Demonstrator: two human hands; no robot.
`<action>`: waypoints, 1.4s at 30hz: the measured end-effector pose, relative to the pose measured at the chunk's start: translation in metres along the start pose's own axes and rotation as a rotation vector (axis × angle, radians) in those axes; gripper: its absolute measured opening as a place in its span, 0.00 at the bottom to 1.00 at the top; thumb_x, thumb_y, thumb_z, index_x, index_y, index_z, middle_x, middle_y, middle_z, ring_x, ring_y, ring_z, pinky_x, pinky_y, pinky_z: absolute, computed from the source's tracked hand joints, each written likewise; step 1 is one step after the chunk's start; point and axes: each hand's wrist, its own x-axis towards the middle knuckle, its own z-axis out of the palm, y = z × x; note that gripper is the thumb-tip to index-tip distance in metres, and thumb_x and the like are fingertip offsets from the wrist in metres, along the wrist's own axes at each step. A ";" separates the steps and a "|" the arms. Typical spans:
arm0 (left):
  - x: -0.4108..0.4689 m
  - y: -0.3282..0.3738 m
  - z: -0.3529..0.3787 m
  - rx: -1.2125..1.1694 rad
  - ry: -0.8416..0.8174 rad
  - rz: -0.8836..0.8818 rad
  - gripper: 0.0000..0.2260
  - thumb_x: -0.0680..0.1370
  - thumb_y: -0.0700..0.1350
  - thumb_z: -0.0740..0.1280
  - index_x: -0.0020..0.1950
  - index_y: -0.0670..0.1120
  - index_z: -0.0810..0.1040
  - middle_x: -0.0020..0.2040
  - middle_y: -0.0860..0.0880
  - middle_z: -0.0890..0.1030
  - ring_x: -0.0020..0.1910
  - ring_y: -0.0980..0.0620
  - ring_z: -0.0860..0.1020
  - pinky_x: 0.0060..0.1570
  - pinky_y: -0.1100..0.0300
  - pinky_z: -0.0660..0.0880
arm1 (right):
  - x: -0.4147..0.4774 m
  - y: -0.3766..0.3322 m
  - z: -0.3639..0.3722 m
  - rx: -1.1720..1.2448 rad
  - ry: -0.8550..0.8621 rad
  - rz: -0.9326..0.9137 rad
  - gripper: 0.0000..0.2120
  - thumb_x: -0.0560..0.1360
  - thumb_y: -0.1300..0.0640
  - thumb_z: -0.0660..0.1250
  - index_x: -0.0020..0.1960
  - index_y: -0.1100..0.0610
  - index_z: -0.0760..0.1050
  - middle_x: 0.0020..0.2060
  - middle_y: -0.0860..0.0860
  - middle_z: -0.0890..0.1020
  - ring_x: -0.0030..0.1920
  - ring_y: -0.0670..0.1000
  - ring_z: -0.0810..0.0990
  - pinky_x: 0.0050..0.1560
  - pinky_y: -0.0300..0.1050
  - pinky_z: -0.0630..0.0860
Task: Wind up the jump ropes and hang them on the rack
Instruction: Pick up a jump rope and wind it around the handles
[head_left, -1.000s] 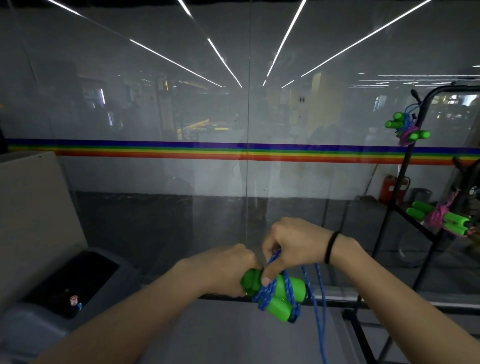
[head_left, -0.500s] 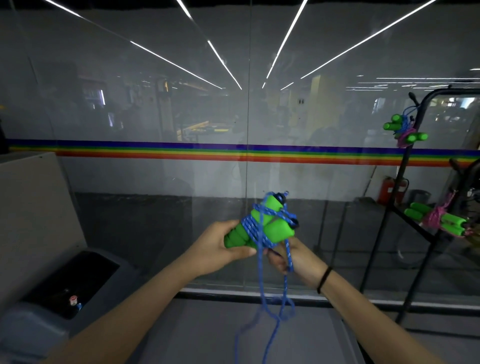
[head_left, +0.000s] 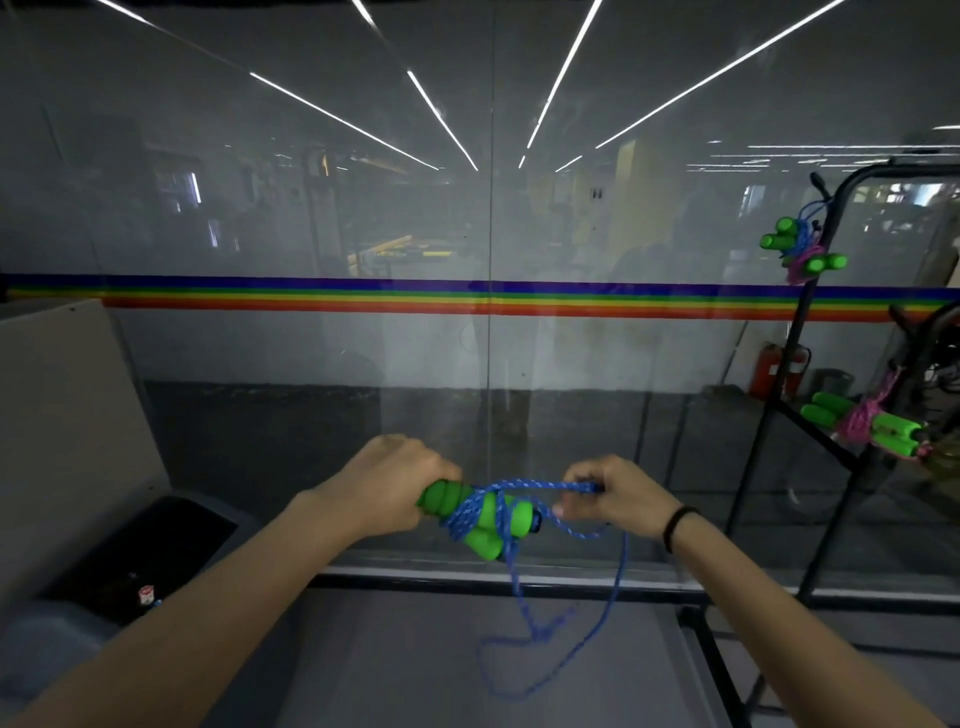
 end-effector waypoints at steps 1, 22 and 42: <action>-0.002 -0.003 0.003 -0.004 -0.014 -0.014 0.04 0.71 0.44 0.66 0.44 0.51 0.75 0.42 0.51 0.82 0.47 0.49 0.79 0.42 0.61 0.69 | 0.000 0.001 -0.003 0.016 0.013 -0.008 0.10 0.68 0.49 0.73 0.32 0.49 0.75 0.26 0.44 0.75 0.32 0.42 0.73 0.40 0.44 0.69; -0.008 -0.003 0.014 -1.173 -0.085 -0.199 0.09 0.69 0.38 0.75 0.44 0.50 0.81 0.37 0.54 0.82 0.37 0.58 0.79 0.40 0.64 0.76 | 0.006 -0.036 -0.039 0.019 0.085 -0.114 0.14 0.77 0.56 0.62 0.33 0.53 0.74 0.24 0.44 0.73 0.28 0.41 0.69 0.37 0.39 0.64; -0.010 -0.061 -0.004 -0.979 -0.201 -0.530 0.05 0.70 0.36 0.72 0.43 0.35 0.82 0.40 0.41 0.85 0.37 0.49 0.83 0.38 0.61 0.79 | -0.064 -0.056 -0.019 -0.518 -0.045 -0.279 0.32 0.71 0.30 0.35 0.36 0.53 0.66 0.26 0.49 0.70 0.29 0.49 0.71 0.34 0.44 0.70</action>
